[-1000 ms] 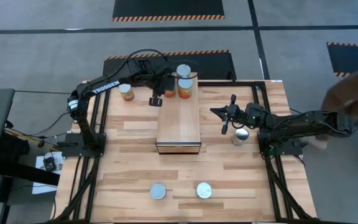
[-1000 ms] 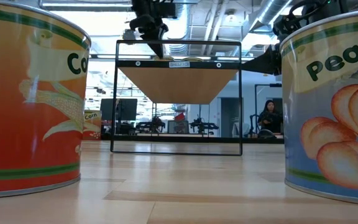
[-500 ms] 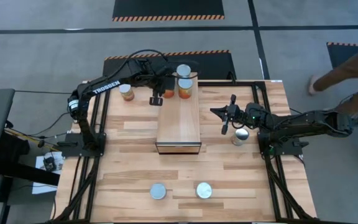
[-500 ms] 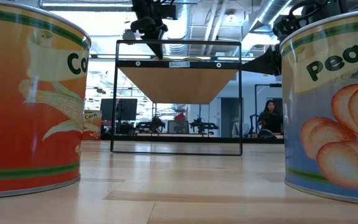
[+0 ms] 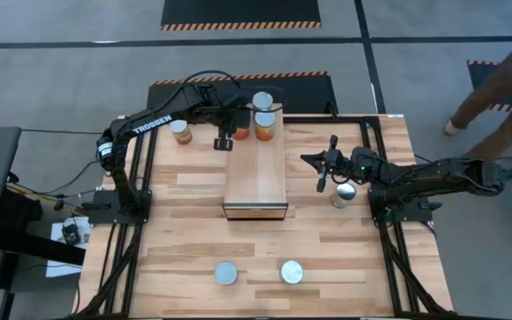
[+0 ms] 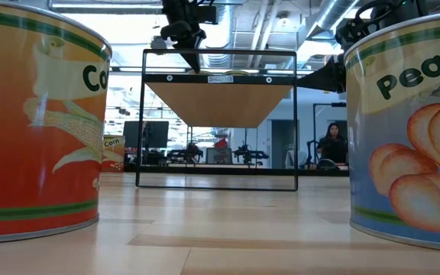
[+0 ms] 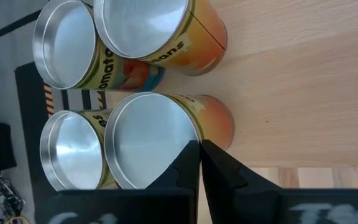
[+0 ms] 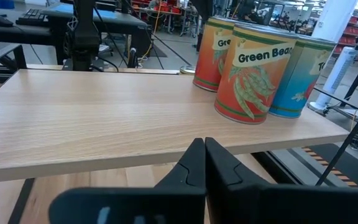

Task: Pick and place cans onto a shelf
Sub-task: Put the canned green beans on the shelf aligned with other canned green beans, then put the top canned peaches on the shelf

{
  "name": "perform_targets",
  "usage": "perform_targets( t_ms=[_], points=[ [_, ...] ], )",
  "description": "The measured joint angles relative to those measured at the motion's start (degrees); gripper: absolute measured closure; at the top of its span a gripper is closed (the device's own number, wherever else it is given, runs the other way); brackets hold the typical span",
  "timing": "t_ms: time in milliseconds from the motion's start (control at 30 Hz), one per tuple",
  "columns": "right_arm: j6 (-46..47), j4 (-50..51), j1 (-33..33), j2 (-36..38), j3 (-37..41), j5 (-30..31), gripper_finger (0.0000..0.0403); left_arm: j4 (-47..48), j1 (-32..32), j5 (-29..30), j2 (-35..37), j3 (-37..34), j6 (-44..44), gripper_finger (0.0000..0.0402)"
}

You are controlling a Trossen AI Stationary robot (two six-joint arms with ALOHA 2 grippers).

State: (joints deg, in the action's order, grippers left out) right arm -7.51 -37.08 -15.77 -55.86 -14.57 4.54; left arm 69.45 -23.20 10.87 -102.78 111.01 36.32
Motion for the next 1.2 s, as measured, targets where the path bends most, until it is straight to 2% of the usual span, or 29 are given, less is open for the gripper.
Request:
perform_targets(
  t_ms=[200,500,700,900,1100,1200],
  points=[
    [0.00,0.00,0.00,-0.01,0.00,0.00,0.0394,0.00,0.00,0.28,0.00,0.00,-0.05,0.0393],
    [0.00,0.00,0.00,-0.02,0.00,-0.01,0.0394,-0.02,0.19,0.39,0.00,0.02,-0.61,0.0325],
    [-0.06,0.01,0.00,0.00,0.00,-0.02,0.0393,0.29,2.11,5.27,0.01,1.43,-0.06,0.0308],
    [-0.50,0.02,0.00,-0.02,0.00,0.00,0.0394,0.04,5.24,5.89,1.19,3.44,-1.30,0.0322],
    [-0.50,0.36,0.00,-0.02,0.00,0.00,0.0394,0.75,8.36,5.55,3.68,3.51,-6.64,0.0368],
    [-0.52,0.33,0.00,-0.01,0.00,0.00,0.0396,0.58,9.35,2.38,5.34,3.08,-8.85,0.0392]
  ],
)
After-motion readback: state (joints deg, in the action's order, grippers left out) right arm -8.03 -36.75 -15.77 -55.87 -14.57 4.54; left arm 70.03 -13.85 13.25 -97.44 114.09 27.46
